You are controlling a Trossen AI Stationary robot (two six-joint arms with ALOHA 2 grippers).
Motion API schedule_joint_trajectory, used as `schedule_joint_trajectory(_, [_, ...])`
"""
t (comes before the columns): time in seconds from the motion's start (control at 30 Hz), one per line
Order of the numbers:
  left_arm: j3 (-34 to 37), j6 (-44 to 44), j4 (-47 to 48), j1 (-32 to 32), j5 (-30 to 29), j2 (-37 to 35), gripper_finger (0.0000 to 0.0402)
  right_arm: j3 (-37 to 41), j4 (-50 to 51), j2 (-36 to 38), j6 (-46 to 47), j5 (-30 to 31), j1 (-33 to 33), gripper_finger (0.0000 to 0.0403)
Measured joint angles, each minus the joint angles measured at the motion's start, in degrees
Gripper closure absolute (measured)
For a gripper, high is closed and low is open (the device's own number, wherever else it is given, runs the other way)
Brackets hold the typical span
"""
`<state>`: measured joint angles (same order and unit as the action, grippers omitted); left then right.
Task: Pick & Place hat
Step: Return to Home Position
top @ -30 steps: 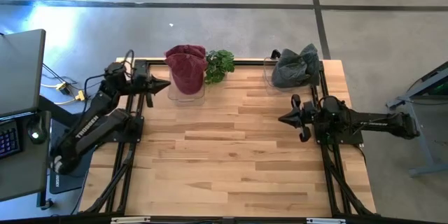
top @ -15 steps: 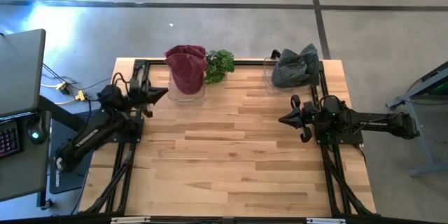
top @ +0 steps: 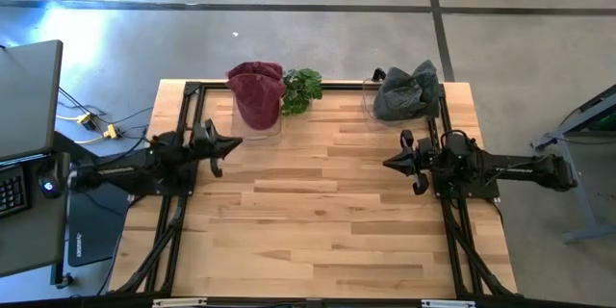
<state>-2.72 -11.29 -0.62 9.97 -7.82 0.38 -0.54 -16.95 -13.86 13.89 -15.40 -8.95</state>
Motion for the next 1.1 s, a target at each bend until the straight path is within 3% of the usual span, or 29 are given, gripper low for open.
schedule_joint_trajectory(0.2, [1.04, 6.48, -0.23, -7.02, -4.13, 0.20, 0.0401, 0.02, 0.28, 0.01, -0.69, 0.00, 0.00, 0.0400])
schedule_joint_trajectory(0.33, [1.05, 6.84, 0.03, -5.96, -3.04, 0.62, 0.0401, 0.02, 0.38, 0.04, -0.60, 0.09, 0.00, 0.0401])
schedule_joint_trajectory(0.43, [1.05, 4.05, 0.77, -3.83, 1.31, 1.73, 0.0401, 0.02, 1.03, 0.75, -0.79, 0.27, -0.07, 0.0402])
schedule_joint_trajectory(0.63, [1.10, 1.82, 1.31, -2.08, 4.45, 3.79, 0.0401, 0.02, 4.29, 6.10, -2.83, 1.65, -0.07, 0.0402])
schedule_joint_trajectory(0.77, [1.10, 1.33, 1.53, -2.09, 5.57, 4.09, 0.0401, 0.03, 10.87, 13.59, -1.79, 7.62, -0.07, 0.0402])
schedule_joint_trajectory(0.93, [1.14, 0.40, 1.60, -2.11, 5.92, 4.02, 0.0401, 0.03, 15.50, 13.56, -0.29, 15.16, 0.43, 0.0402])
schedule_joint_trajectory(1.1, [1.16, 0.36, 1.55, -2.11, 5.59, 4.00, 0.0401, 0.02, 15.76, 13.76, -2.96, 15.67, 3.11, 0.0402])
